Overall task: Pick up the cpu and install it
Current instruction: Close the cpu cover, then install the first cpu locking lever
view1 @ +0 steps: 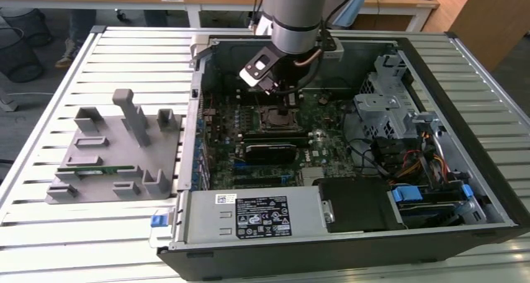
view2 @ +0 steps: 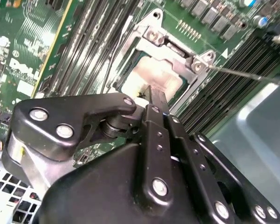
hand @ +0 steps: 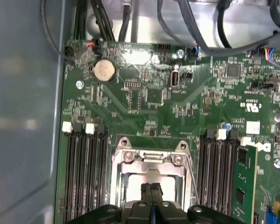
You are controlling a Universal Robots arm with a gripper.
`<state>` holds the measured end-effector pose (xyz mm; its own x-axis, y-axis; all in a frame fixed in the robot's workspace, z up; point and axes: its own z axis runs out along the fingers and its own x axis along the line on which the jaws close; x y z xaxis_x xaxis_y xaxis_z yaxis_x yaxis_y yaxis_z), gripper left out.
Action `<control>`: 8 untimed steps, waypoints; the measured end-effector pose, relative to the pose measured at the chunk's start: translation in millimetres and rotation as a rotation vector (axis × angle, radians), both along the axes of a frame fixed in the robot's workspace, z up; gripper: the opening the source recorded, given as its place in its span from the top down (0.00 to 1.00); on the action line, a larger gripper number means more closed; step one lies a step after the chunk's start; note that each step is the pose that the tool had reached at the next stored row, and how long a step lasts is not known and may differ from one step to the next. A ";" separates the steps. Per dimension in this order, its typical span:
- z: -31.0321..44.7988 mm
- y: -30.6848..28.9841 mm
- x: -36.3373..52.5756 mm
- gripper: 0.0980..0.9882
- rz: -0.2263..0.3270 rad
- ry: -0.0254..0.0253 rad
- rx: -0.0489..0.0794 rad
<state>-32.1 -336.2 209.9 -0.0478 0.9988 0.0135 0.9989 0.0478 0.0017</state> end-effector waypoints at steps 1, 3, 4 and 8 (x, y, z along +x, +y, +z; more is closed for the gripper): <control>0.0 0.0 1.1 0.99 0.000 0.0000 0.000; 0.0 0.0 2.5 0.99 0.000 0.0000 0.000; 0.0 0.0 2.6 0.99 0.000 0.0000 0.000; 2.4 0.0 2.7 0.99 0.000 0.0000 0.000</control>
<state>-29.4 -336.2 212.3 -0.0478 0.9988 0.0135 0.9989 0.0478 0.0017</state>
